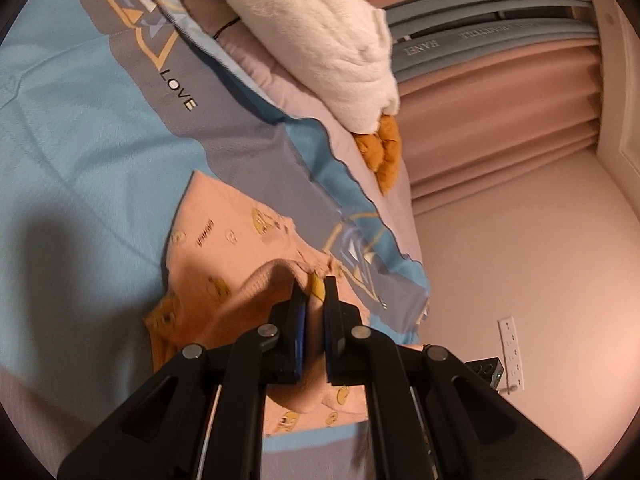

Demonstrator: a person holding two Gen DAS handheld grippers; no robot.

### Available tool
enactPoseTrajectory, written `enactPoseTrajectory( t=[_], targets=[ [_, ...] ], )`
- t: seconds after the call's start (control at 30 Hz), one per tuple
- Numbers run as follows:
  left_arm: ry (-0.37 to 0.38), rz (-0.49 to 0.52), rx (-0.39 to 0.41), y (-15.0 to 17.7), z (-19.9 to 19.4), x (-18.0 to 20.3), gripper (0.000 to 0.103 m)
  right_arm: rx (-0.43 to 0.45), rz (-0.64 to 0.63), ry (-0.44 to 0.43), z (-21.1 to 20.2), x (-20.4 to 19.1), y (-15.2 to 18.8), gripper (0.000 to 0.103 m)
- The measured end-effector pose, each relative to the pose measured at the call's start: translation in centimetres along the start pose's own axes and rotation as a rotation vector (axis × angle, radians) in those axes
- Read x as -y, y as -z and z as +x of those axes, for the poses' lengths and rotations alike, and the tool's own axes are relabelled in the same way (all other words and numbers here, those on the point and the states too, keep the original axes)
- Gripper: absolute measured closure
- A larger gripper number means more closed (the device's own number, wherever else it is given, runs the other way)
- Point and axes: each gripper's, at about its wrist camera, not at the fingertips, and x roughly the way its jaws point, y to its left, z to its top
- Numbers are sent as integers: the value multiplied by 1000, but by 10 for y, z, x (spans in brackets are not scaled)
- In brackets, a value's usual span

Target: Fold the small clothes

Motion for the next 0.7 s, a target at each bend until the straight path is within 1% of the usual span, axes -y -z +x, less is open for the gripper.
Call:
enactPoseTrajectory(
  t=[0.1,0.17,0.33,0.4,0.5,0.57,0.6,0.63,0.67,0.7],
  targets=[
    [-41,-5,-16,-8,14,-8,99,-18,12,49,16,11,-8,97],
    [-73,-12,-39,-10,25,-15,99,-48,32,76,27,21,-10,97],
    [-140,-19,-93,-10,41,-30,98,-149,92,82,47,42,-4,97],
    [-135,-48,-103,-12,42,-37,98,-170,104,88,51,48,-3,97],
    [-119,-113,-107,-19,44,-46,98,-203,164,57,55,56,-4,97],
    [-91,-199,-120,-26,48,-52,98,-240,255,39,60,67,-9,97],
    [-89,-247,-121,-30,51,-55,96,-258,319,26,64,74,-11,97],
    [-91,-325,-102,-36,52,-62,91,-272,399,11,69,82,-14,97],
    [-84,-376,-80,-41,52,-65,73,-268,457,-1,72,88,-17,94],
    [-79,-437,-42,-47,52,-71,44,-249,511,-12,74,94,-22,83]
  ],
)
